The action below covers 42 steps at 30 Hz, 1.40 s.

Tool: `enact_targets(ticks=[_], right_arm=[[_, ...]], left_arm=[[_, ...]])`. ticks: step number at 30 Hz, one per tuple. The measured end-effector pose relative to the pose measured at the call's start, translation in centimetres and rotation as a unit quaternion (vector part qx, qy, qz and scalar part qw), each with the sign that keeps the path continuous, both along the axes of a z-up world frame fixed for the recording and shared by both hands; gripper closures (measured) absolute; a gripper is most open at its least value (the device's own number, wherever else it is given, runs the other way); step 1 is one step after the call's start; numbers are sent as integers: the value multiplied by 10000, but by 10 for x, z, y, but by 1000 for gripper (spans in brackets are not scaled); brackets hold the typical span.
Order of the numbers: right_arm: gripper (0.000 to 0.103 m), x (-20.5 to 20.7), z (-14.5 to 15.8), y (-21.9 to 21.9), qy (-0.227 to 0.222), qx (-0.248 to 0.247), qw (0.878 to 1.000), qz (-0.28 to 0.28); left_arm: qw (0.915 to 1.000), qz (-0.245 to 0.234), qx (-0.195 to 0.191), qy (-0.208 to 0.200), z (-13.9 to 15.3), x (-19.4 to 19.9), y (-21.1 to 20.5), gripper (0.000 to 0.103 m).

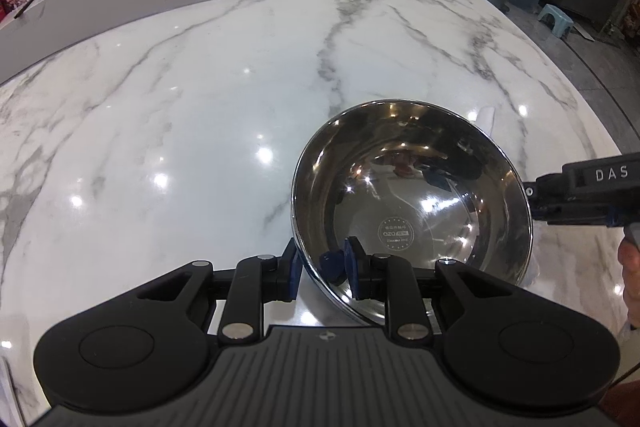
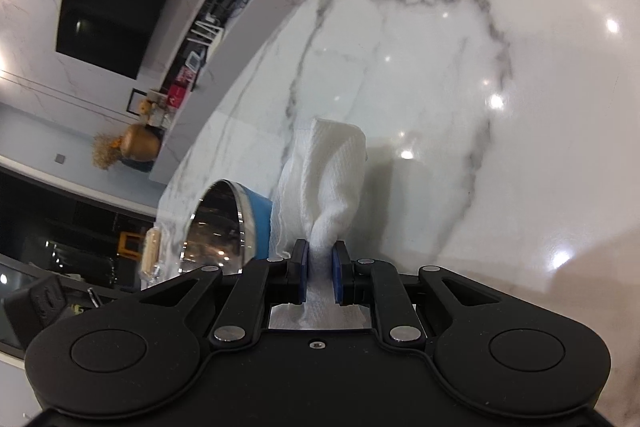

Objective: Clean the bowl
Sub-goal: 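Finish wiping the outer wall with the right tool while the left tool steadies the bowl, then set the bowl down and open the left tool while the right tool releases the cloth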

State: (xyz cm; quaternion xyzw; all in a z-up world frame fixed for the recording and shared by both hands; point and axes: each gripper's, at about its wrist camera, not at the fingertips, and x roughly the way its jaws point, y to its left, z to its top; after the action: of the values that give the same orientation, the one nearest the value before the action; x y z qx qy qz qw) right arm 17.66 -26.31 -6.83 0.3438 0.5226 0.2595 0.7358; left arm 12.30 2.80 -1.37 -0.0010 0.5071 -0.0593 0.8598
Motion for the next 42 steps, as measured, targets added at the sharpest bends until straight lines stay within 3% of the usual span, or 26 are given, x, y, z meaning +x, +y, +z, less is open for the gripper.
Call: enact_targets(ticks=[13, 16, 18, 20, 23, 26, 31, 34, 36, 39, 40, 42], right_arm=[[90, 9, -4, 29, 134, -215, 9997, -37], [90, 6, 4, 32, -40, -497, 9987, -38], [90, 1, 18, 34, -313, -878, 9956, -27], [90, -5, 32, 37, -667, -1391, 9880, 24], [90, -12, 48, 48, -1222, -2318, 9648, 214], [90, -18, 50, 56, -1400, -2904, 9459, 355], [90, -25, 35, 61, -1178, -3218, 9384, 443], [89, -27, 36, 61, -1195, -3337, 9339, 469], [89, -29, 40, 62, -1203, -3394, 9317, 476], [72, -37, 51, 59, -1324, -3494, 9268, 379], [62, -42, 55, 58, -1394, -3550, 9239, 317], [57, -52, 64, 55, -1518, -3673, 9173, 250]], left_arm=[[9992, 381, -53, -70, 0, 7, 11, 81], [9985, 482, -225, -83, 4, 3, 15, 80], [9980, 494, -327, -213, 11, -3, 18, 72], [9972, 498, -452, -321, 17, -10, 21, 65], [9964, 444, -589, -415, 24, -18, 23, 59], [9960, 376, -668, -454, 27, -20, 22, 51], [9944, 317, -904, -447, 31, -23, 21, 41], [9937, 341, -955, -473, 35, -26, 21, 40], [9928, 324, -1007, -569, 42, -30, 20, 34], [9911, 239, -1092, -719, 49, -37, 19, 30], [9907, 221, -1121, -742, 50, -39, 19, 30], [9893, 222, -1209, -782, 50, -46, 18, 29]])
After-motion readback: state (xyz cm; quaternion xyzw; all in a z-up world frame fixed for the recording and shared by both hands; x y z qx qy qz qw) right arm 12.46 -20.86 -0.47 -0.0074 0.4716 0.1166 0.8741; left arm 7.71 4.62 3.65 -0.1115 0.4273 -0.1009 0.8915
